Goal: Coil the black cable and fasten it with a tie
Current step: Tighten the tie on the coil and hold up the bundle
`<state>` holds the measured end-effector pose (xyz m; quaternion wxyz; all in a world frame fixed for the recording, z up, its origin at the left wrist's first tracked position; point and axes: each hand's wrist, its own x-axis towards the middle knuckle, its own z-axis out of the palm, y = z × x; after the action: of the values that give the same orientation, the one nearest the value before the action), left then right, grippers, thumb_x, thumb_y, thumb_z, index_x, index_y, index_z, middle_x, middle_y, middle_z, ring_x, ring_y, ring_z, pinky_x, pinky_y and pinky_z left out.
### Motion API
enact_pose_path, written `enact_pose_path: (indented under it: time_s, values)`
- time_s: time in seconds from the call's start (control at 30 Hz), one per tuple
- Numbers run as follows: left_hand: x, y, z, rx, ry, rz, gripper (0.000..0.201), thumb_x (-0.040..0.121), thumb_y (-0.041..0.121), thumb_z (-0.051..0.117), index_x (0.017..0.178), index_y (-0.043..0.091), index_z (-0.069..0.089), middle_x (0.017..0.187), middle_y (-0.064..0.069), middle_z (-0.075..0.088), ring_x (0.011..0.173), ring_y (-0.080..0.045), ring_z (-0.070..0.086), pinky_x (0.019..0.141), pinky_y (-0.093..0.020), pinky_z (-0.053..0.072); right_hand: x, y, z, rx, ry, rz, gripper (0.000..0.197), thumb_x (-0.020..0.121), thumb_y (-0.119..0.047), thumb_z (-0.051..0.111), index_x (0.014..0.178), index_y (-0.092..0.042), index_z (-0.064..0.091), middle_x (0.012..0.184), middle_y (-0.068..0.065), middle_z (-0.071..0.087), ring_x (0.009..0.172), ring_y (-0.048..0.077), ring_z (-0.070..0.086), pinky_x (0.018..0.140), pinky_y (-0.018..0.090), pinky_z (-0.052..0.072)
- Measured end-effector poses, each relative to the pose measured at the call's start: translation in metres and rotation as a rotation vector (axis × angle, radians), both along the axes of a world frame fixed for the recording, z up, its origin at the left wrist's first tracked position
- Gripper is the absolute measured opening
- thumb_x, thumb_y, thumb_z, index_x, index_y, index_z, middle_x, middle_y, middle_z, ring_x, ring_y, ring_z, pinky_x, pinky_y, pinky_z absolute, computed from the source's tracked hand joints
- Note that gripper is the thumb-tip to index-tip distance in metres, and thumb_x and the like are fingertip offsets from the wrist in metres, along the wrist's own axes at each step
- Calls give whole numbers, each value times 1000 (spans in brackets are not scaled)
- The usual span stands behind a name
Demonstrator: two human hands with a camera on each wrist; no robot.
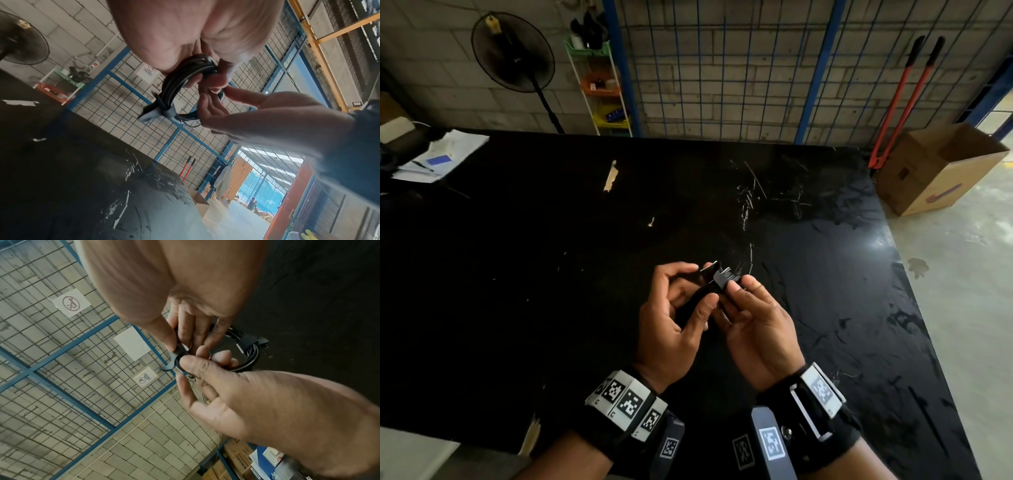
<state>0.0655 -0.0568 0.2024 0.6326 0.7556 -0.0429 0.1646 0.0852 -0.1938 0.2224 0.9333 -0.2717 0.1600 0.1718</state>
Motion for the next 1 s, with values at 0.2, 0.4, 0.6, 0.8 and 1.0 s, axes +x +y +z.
enact_pose_path:
  time_s: [0.2, 0.4, 0.6, 0.8, 1.0]
  values:
    - [6, -3, 0, 44, 109, -36, 27, 94, 37, 70, 113, 19, 67, 83, -4, 77, 61, -17, 70, 62, -41, 60, 3, -1, 2, -41, -36, -18, 23, 93, 3, 63, 106, -14, 56, 116, 27, 65, 76, 25, 65, 64, 36, 54]
    - [10, -2, 9, 75, 91, -78, 15, 96, 25, 71, 108, 16, 74, 75, -4, 75, 57, -14, 67, 59, -34, 58, 8, -3, 3, -119, -112, -59, 28, 90, 2, 64, 109, -14, 53, 107, 24, 70, 77, 25, 65, 64, 38, 53]
    - [19, 9, 16, 169, 65, -116, 12, 98, 24, 70, 105, 16, 75, 73, 2, 74, 64, -11, 71, 62, -28, 57, 8, -14, 4, -922, -499, -107, 32, 88, -19, 80, 103, -11, 53, 78, 7, 81, 61, 19, 77, 61, 37, 64]
    - [27, 24, 20, 309, 69, -186, 10, 97, 25, 71, 102, 17, 75, 74, 3, 75, 75, -15, 76, 72, -37, 62, 19, -40, 10, -1386, -923, -19, 39, 87, -15, 81, 121, -22, 64, 88, -5, 66, 63, 17, 64, 58, 19, 52]
    - [31, 29, 24, 300, 93, -284, 13, 97, 26, 71, 99, 14, 75, 75, -1, 76, 76, -18, 77, 76, -41, 62, 34, -50, 20, -1431, -1122, 134, 23, 84, -9, 83, 102, -22, 80, 96, -4, 66, 75, 17, 66, 65, 31, 57]
